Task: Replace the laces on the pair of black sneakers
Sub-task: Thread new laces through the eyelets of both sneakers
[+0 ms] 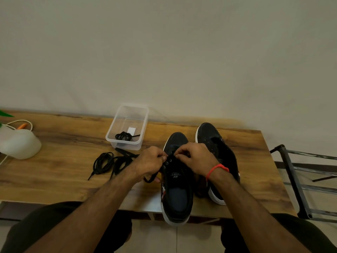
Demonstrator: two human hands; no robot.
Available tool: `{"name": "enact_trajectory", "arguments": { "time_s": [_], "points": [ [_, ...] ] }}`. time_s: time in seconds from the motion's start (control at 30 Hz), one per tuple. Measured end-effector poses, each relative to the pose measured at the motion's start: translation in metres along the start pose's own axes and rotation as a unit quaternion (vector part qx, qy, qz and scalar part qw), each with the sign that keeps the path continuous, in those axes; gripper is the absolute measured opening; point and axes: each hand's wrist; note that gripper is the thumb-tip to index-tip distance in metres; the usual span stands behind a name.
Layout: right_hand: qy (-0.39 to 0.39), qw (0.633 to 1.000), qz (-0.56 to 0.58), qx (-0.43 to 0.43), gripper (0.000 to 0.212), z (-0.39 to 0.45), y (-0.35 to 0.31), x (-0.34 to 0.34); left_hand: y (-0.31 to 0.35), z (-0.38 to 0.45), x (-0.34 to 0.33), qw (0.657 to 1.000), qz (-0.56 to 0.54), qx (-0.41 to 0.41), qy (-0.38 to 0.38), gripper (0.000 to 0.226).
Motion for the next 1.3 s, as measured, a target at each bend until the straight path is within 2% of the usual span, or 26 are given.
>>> {"name": "enact_trajectory", "arguments": {
  "time_s": [0.13,0.37,0.6,0.67,0.77,0.83,0.93,1.03,1.1,1.17,1.23,1.3],
  "points": [
    [0.009,0.999,-0.040,-0.022,0.014,0.001,-0.006,-0.005,0.000,0.000,0.000,1.000,0.004,-0.002,0.006,0.023],
    [-0.021,0.996,-0.091,-0.010,0.014,-0.002,-0.014,-0.003,-0.002,0.000,0.000,1.000,0.001,-0.005,0.005,0.024],
    [-0.017,0.993,-0.118,-0.002,0.013,-0.003,-0.019,-0.006,-0.001,-0.001,-0.001,1.000,0.006,-0.011,0.003,0.023],
    [-0.002,0.995,-0.096,0.002,0.010,-0.003,-0.017,-0.009,-0.001,-0.001,0.000,1.000,-0.003,-0.013,0.001,0.024],
    [0.011,1.000,0.001,-0.010,0.023,-0.001,-0.011,-0.009,-0.001,-0.002,0.001,0.999,-0.032,-0.011,-0.012,0.024],
    [0.002,1.000,0.025,0.000,0.031,0.000,-0.008,-0.008,-0.003,-0.001,-0.001,1.000,-0.027,-0.013,-0.009,0.017],
    [-0.032,0.999,-0.035,0.021,0.032,-0.001,-0.007,-0.009,-0.003,0.000,-0.003,1.000,-0.026,-0.010,0.005,0.012],
    [-0.028,0.997,-0.072,0.019,0.028,-0.002,-0.008,-0.008,0.000,-0.003,0.004,0.999,-0.046,-0.005,0.028,0.014],
    [-0.025,0.997,-0.066,0.011,0.029,-0.002,-0.009,-0.007,0.002,-0.003,0.017,0.995,-0.066,-0.011,0.072,0.017],
    [-0.030,0.998,-0.059,0.005,0.029,-0.002,-0.009,-0.006,0.002,0.000,0.033,0.983,-0.099,-0.023,0.153,0.018],
    [-0.031,0.998,-0.056,0.002,0.029,-0.002,-0.008,-0.006,0.002,0.002,0.048,0.957,-0.190,-0.037,0.218,0.018],
    [-0.026,0.998,-0.057,-0.001,0.026,-0.001,-0.007,-0.007,0.005,0.002,0.056,0.923,-0.323,-0.056,0.203,0.017]
  ]
}}
Point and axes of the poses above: each hand's wrist, its own z-axis towards the middle knuckle, its own x-axis out of the back of the hand, y = z × x, and after that the axes turned 9 degrees about x, right-handed
